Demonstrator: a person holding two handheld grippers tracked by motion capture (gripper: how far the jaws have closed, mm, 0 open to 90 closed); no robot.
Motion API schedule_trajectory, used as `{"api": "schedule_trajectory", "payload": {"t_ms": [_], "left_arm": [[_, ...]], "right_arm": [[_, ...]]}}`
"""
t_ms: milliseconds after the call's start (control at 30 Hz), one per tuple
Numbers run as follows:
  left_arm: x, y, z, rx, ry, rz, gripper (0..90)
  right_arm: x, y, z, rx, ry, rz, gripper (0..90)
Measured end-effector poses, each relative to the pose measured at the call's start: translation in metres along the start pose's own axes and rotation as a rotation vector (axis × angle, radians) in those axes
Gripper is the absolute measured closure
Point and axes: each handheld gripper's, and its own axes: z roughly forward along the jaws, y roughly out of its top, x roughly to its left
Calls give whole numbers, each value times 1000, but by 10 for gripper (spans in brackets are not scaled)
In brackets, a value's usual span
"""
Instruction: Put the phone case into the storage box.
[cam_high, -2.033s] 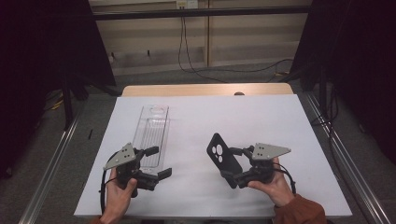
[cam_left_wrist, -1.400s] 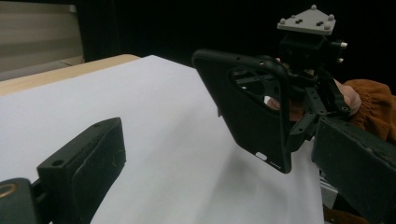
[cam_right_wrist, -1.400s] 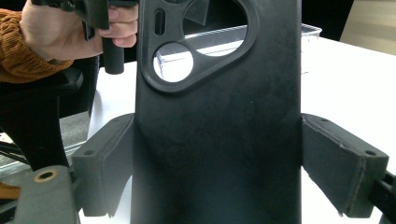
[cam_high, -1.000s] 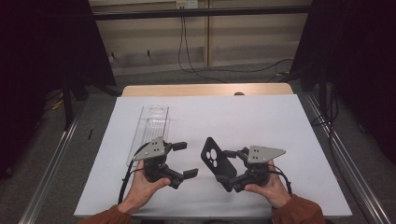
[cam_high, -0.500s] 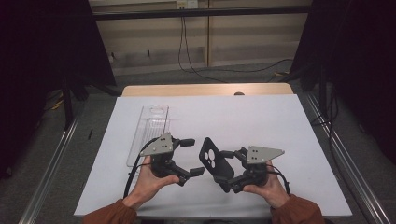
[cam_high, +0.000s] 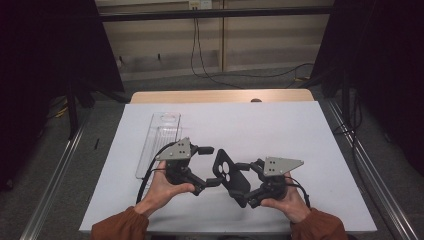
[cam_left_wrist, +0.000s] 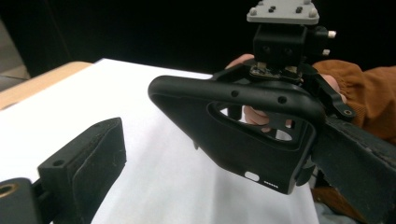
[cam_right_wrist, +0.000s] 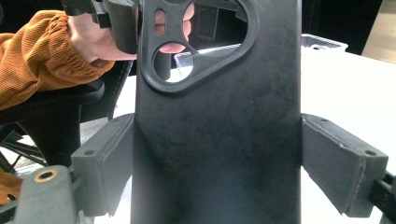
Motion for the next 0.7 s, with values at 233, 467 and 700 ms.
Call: {"api": "schedule_trajectory", "payload": {"t_ms": [233, 467, 700], "left_arm": [[5, -3, -2, 19, -22, -9, 40], [6, -4, 0, 13, -61, -5, 34], [5, -5, 2, 14, -108, 1, 46]], "right_arm": [[-1, -1, 1, 12, 6, 1, 144], [-1, -2, 3, 21, 30, 7, 144], [0, -3, 5, 35, 66, 9, 144]]}}
